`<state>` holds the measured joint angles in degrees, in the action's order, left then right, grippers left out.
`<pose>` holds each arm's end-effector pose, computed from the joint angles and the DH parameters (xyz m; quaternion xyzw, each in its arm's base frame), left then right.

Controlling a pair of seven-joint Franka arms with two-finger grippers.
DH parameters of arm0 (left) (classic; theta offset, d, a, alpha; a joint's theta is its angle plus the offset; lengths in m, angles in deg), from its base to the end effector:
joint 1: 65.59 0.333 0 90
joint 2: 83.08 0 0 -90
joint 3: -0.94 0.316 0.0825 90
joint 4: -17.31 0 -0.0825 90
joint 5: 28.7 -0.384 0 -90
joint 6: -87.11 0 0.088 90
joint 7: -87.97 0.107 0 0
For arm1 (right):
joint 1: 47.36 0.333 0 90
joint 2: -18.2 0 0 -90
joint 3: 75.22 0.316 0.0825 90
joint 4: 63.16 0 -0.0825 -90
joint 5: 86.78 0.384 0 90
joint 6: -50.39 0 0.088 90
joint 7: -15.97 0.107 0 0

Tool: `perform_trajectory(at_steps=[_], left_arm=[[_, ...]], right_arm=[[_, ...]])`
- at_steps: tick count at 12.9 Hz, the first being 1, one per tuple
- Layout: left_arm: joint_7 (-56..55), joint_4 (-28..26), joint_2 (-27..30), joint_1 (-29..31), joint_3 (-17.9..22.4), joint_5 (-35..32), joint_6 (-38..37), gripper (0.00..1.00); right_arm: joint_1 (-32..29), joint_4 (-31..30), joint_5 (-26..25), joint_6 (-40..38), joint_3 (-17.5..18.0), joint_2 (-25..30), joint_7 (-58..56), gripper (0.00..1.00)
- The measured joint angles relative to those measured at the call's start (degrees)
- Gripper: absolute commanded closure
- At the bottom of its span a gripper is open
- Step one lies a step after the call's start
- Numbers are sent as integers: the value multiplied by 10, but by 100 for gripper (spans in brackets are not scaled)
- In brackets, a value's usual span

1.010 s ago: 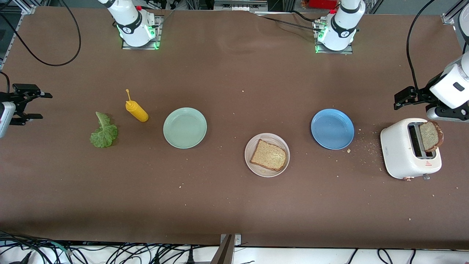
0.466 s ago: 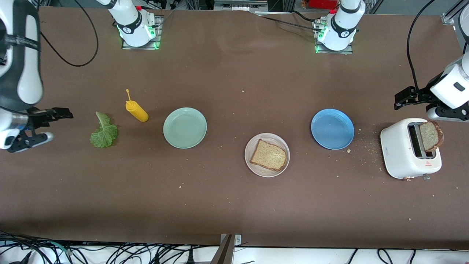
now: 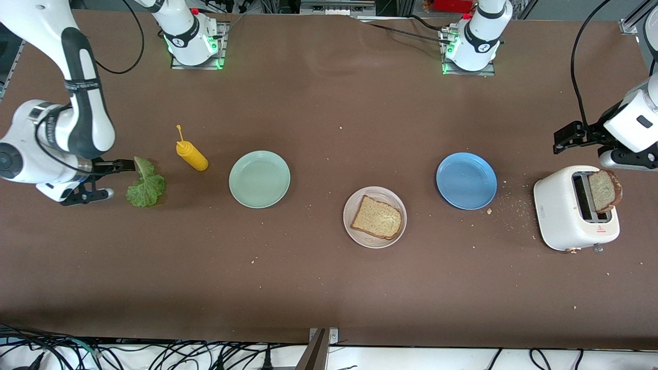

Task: Make sandwich in beige plate with both arms
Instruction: 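Grasp the lettuce leaf by its stem with the right gripper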

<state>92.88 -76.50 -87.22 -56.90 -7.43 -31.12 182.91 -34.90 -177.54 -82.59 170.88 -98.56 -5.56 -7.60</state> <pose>0.5805 0.0100 0.5611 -0.9988 0.0425 0.0191 0.0149 0.5661 -0.1010 0.2476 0.9852 0.0912 -0.1447 0.0104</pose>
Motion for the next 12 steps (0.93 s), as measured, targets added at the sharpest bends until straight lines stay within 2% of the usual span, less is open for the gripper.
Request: perform_trajectory(at_steps=[4,6,7,8,9,11,12], left_arm=[[0,0,0,0,0,0,0,0],[0,0,0,0,0,0,0,0],[0,0,0,0,0,0,0,0],[0,0,0,0,0,0,0,0],[0,0,0,0,0,0,0,0],[0,0,0,0,0,0,0,0],[0,0,0,1,0,0,0,0]], right_arm=[[7,-64,0,83,14,1,4,5],[8,-79,0,102,19,0,6,11],[8,-85,0,110,19,0,6,20],[8,-89,0,117,19,-1,6,24],[8,-91,0,123,19,-3,6,36],[8,-93,0,136,19,-10,6,80],[8,-93,0,139,19,-13,6,97]])
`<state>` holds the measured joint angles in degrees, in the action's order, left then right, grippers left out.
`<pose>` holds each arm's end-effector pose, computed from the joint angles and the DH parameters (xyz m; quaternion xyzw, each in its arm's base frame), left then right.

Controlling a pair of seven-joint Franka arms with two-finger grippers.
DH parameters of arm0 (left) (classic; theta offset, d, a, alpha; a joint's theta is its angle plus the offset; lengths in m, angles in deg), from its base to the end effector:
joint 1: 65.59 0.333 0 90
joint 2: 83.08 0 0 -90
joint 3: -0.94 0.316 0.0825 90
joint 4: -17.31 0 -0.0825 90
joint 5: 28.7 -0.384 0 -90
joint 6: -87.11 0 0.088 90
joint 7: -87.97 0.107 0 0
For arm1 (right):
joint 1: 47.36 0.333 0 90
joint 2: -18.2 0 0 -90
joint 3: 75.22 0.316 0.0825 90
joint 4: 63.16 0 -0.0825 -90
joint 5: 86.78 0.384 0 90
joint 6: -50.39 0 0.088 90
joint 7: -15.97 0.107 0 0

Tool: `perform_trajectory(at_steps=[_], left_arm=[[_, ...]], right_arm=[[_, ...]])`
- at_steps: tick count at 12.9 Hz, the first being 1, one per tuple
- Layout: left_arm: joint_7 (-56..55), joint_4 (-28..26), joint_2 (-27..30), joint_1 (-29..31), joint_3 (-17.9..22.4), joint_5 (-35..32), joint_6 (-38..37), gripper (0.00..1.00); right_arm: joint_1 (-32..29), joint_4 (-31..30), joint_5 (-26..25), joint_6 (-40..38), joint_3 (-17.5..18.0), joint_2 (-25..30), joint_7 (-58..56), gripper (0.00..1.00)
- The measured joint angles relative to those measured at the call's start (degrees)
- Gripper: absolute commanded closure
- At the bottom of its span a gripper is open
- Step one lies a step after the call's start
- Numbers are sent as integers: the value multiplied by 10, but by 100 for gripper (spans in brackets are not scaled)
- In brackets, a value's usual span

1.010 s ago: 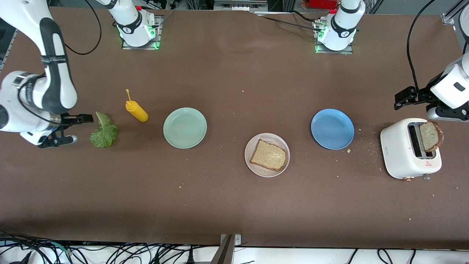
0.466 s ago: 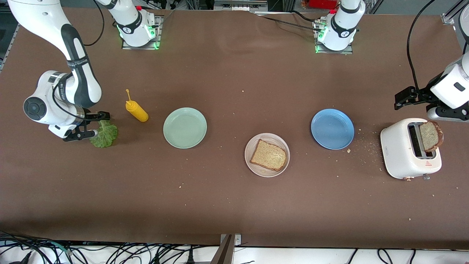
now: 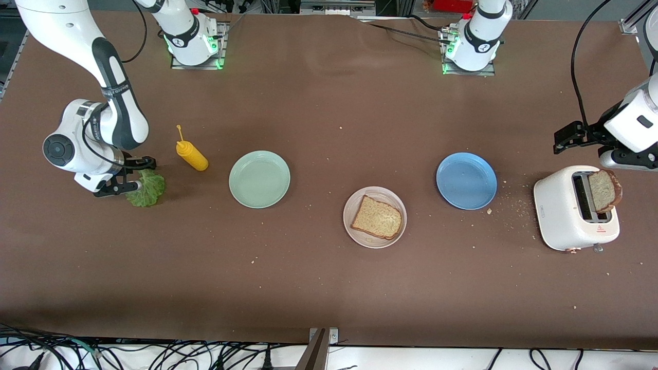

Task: Make sandwich in beige plate with both arms
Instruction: 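Grasp the lettuce leaf by its stem with the right gripper, then carry the lettuce leaf over the bread on the beige plate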

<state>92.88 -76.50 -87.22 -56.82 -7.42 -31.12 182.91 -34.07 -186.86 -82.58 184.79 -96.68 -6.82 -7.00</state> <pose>0.5805 0.0109 0.5611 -0.9988 0.0417 0.0191 0.0148 0.5356 -0.0807 0.1898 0.9868 0.1071 -0.1188 0.0247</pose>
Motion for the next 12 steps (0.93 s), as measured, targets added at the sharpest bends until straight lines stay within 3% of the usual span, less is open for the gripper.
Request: perform_trajectory(at_steps=[3,7,9,12], left_arm=[[0,0,-7,14,1,0,2,0],[8,40,-55,52,4,0,11,0],[8,52,-75,60,4,0,11,0],[8,55,-83,69,5,0,11,0]], right_arm=[[0,0,0,0,0,-1,0,100],[0,8,0,-9,0,5,-6,100],[2,47,0,-82,1,16,-6,100],[7,166,0,-264,6,36,-5,100]])
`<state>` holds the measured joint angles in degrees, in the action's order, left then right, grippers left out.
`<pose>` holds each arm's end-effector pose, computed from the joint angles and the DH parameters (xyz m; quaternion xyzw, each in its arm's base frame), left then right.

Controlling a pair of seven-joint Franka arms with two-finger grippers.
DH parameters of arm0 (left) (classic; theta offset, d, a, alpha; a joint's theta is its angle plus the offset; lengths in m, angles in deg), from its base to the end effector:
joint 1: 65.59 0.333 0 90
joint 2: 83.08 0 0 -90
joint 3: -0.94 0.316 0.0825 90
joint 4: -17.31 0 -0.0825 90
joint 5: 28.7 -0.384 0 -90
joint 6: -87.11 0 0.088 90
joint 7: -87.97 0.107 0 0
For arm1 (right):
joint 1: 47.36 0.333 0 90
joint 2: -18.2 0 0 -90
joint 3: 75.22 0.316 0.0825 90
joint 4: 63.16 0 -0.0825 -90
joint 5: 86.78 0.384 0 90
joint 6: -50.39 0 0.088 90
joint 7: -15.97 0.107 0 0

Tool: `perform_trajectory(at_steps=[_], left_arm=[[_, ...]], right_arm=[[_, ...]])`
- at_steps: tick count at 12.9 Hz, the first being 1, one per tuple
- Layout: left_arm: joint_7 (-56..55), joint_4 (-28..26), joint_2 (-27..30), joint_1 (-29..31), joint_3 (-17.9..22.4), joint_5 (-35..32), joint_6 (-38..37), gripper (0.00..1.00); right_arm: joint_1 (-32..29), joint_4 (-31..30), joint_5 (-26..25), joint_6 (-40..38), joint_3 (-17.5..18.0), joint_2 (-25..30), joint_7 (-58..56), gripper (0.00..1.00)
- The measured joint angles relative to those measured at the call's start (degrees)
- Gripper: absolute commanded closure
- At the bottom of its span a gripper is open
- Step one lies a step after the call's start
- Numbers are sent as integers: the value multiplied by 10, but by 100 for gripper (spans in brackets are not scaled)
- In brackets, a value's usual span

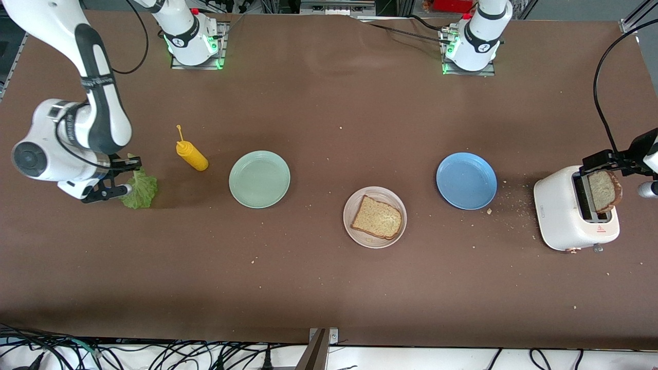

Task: Make sandwich in beige plate with both arms
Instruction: 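Carry the lettuce leaf over the bread on the beige plate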

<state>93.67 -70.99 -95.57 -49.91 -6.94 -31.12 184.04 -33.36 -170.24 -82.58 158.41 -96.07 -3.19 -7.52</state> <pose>0.6144 0.0959 0.5213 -0.9993 -0.0162 0.0331 0.0021 0.5874 -0.0550 0.3048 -0.9777 -0.1264 0.1676 0.0106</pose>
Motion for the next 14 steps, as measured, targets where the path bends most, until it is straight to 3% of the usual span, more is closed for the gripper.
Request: perform_trajectory(at_steps=[3,7,11,14], left_arm=[[0,0,-2,9,0,0,0,0],[6,-3,-15,28,2,-15,33,0],[45,-12,-33,47,2,-46,110,2],[93,-44,-50,89,3,-43,168,5]], right_arm=[[21,126,7,-139,4,11,23,100],[84,231,133,-249,7,12,185,100],[181,283,177,-245,11,10,381,100],[276,295,185,-173,13,8,547,100]])
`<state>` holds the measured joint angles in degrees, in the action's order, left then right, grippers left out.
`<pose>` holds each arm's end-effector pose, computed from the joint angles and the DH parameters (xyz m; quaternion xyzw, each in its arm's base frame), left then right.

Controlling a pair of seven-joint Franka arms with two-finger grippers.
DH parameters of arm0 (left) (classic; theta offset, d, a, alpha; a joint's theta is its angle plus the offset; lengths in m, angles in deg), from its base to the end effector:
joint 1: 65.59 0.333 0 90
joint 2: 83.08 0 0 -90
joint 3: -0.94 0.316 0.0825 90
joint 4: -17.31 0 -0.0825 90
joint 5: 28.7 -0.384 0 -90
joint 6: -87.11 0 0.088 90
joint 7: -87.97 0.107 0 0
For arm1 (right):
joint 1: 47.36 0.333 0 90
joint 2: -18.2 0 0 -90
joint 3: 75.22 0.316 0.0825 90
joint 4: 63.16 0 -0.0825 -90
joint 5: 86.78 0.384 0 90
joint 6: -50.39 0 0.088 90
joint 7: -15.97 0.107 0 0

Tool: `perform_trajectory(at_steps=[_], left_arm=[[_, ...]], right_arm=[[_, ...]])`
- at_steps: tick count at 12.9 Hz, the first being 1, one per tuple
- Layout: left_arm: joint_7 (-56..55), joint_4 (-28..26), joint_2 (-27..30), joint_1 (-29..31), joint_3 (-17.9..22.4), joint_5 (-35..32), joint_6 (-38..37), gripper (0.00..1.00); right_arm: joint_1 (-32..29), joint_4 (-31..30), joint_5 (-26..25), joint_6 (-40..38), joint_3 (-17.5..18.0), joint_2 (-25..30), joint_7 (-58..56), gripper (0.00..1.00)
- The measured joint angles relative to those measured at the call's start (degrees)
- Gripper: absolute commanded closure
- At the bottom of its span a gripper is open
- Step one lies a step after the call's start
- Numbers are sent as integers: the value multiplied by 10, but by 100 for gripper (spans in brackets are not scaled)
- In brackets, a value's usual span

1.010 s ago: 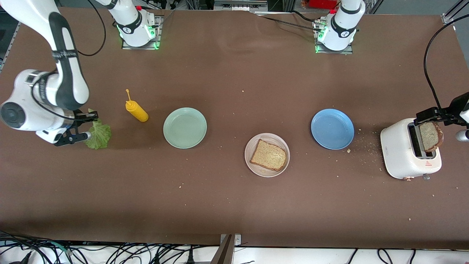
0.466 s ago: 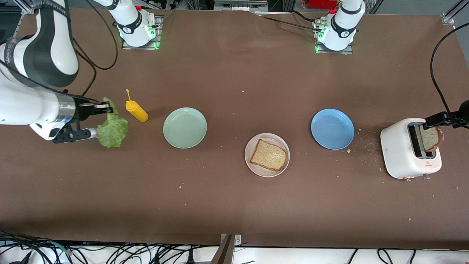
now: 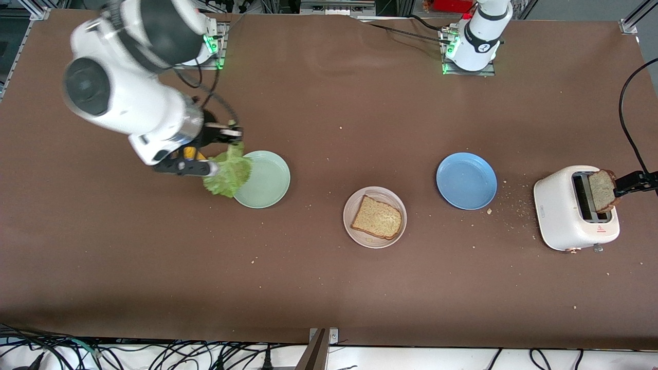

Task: Make sandwich in beige plate with both arms
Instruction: 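Carry the lettuce leaf over the bread on the beige plate, then lower the lettuce onto the bread while the left gripper grasps toaster bread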

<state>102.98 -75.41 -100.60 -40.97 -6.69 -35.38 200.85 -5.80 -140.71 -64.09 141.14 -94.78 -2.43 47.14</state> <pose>0.6234 0.2073 0.4543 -0.9989 0.0008 -0.0214 0.0417 0.5737 0.3149 0.5236 -0.9853 0.0856 0.1104 0.0985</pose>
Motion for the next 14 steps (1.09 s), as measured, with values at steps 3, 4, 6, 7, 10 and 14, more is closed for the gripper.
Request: perform_trajectory(at_steps=[3,4,6,7,10,14], left_arm=[[12,-41,-5,26,0,21,25,14],[12,-52,-5,30,-1,26,25,14],[19,-70,-5,38,-1,55,25,19],[25,-75,-5,42,-1,71,27,21],[36,-87,-5,52,-2,82,64,22],[49,-115,-6,54,-2,82,99,83]], right_arm=[[97,0,3,115,1,-22,153,100],[125,0,3,166,1,-39,200,100],[156,-1,23,295,11,-88,289,100],[161,0,36,368,29,-116,326,100],[167,23,40,537,75,-210,378,100],[169,95,40,633,75,-323,361,100]])
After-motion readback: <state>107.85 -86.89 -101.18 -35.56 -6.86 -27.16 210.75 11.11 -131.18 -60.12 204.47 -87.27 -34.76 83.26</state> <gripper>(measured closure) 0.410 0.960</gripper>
